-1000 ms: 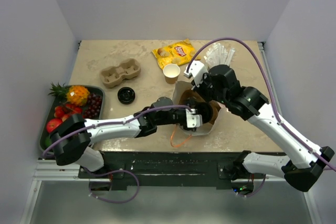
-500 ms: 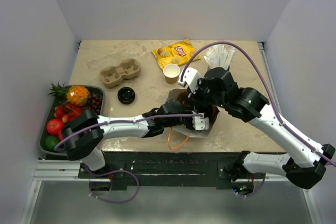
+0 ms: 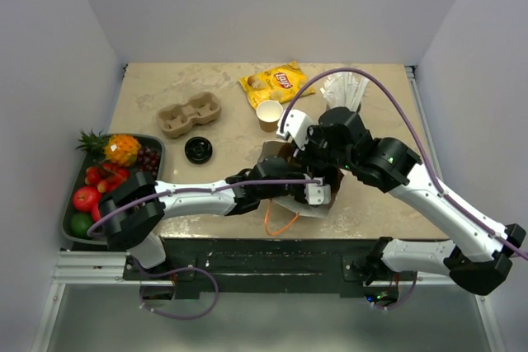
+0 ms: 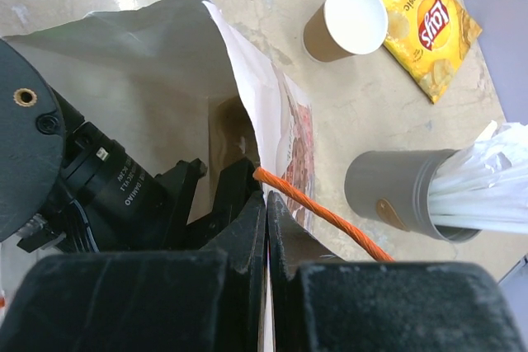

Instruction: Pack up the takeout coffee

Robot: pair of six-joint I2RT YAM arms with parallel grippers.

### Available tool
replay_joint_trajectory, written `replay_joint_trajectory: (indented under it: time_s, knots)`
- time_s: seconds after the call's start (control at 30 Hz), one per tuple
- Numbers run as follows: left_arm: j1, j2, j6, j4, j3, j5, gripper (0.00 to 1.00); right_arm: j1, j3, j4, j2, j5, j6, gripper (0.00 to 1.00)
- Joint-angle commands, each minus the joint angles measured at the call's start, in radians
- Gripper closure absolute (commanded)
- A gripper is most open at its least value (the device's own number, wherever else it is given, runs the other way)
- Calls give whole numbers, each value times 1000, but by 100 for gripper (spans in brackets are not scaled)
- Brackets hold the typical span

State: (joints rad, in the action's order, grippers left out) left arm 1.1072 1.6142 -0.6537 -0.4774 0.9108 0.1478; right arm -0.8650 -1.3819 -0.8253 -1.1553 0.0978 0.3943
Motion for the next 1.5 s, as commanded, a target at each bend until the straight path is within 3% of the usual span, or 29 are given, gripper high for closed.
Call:
replay_joint_trajectory:
  time_s: [0.0,0.23,0.5,0.97,1.47]
  knots:
    - [13,-17,40,-55,3,58,100,-26,20,61,32,19,31,100]
    - [19,9,-50,-18,-3,110,100,-54,26,48,32,11,49,100]
    - [19,50,-171,45,-1,65,100,-101,11,-3,25,14,51,100]
    - [-6,113,-158,10,42,-30,100,-106,-25,-47,2,-59,-11,100]
    - [-9,61,-123,2,86,-90,100,-75,-12,-38,-1,-29,-34,100]
